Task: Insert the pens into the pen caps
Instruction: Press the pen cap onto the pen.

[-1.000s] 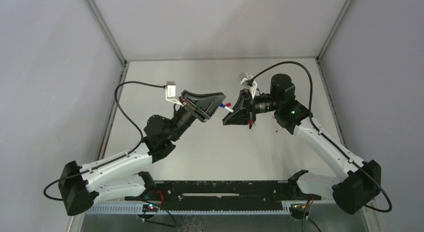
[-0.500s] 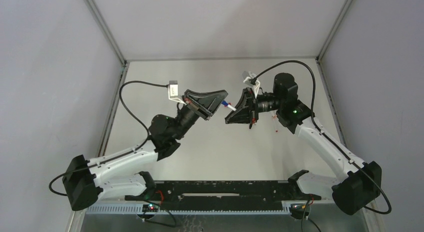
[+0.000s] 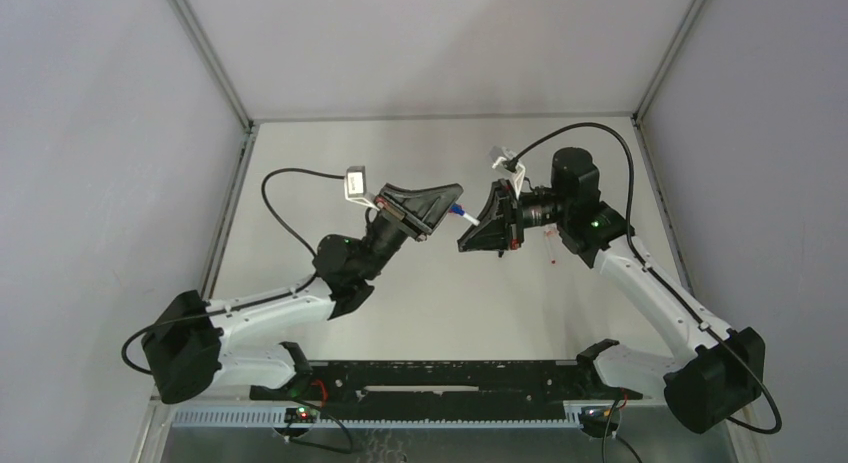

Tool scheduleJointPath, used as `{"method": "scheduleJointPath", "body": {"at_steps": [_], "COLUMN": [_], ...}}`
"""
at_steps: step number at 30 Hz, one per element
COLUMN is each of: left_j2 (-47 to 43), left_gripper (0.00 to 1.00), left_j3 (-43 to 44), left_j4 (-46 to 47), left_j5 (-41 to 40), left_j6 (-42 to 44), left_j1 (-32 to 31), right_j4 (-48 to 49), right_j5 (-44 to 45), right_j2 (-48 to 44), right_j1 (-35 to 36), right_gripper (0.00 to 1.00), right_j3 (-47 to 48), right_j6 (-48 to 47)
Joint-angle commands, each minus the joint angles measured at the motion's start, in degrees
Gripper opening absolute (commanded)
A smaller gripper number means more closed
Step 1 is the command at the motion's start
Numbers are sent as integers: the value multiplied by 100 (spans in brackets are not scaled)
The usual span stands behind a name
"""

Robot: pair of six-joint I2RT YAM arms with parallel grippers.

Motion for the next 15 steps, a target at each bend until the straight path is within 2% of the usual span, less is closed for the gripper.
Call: {"method": "scheduleJointPath", "body": {"at_steps": [1,2,5,6,7,11,15], "left_j2": [672,694,464,384,347,396,256], "left_gripper": [0,0,0,0,0,0,0], "left_j3": [92,118,278,334,343,154,112], "left_j4": [-694,-787,-1867,-2411,-2562,-2255,-2089], "left_j5": [1358,1335,797,581,454,412,422], "left_j6": [-537,-507,-12,198,232,65,114], "left_j1": [-567,-585,-761,-824,-855,-861,-818], "right_j4": [114,-73,-345,-330,-264,347,273], "right_j5": [492,606,965,910,751,195,175], "right_j2": [-24,-22,-71,-86,-79,-115,-150], "right_j1": [148,152,138,120,88,60,-54], "right_gripper": [0,0,0,0,0,0,0], "right_j3": [182,226,285,281,283,148,141], "right_j6": [-537,-676,-863,-812,-727,-347,-465]}}
